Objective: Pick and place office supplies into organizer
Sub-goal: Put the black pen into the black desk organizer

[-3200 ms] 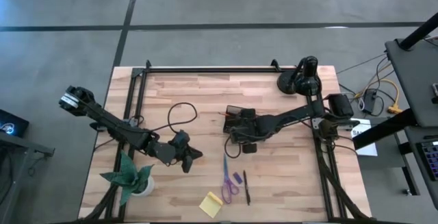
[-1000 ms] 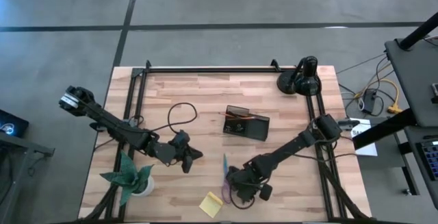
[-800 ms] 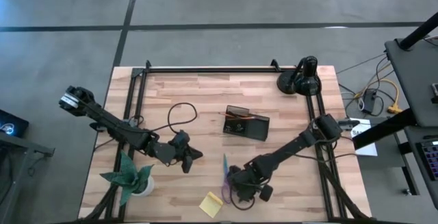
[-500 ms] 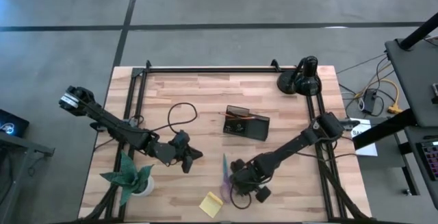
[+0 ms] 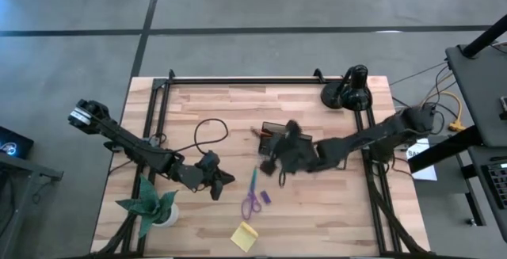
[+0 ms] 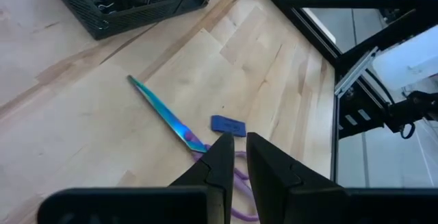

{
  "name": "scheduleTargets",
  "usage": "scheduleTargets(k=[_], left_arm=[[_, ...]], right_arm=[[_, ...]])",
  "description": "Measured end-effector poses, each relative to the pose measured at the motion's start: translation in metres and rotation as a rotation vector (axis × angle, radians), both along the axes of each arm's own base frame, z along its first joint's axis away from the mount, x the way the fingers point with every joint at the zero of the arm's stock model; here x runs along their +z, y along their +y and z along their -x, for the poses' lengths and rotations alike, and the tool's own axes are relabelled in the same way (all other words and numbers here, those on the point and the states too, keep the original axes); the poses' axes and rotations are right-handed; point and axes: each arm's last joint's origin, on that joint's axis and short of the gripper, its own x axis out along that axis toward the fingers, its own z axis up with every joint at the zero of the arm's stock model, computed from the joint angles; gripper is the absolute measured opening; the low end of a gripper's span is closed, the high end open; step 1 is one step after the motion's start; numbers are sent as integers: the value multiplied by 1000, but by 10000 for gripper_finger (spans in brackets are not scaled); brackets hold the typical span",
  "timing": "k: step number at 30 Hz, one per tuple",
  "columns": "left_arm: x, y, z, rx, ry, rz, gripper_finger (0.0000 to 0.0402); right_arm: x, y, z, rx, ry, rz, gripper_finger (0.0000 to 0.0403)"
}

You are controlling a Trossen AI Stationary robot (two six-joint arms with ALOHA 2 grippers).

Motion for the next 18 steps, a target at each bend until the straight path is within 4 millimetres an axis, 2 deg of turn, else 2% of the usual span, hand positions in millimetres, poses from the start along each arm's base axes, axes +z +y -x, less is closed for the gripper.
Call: scheduleTargets(k=[2,6,11,18], left_arm=[[0,0,0,-6,-1,-11,25],[0,0,0,-13,-5,-21,25],[0,0,0,-12,-3,-22,25],[0,0,0,-12,1,-23,25]], right_arm=[[-4,-21,3,-89,-112,-2,14],[-16,-51,11,-101,-331,-4,13],[-53,-65,26,-146,-282,-3,13],[-71,-74,33,-160,-206,38,13]])
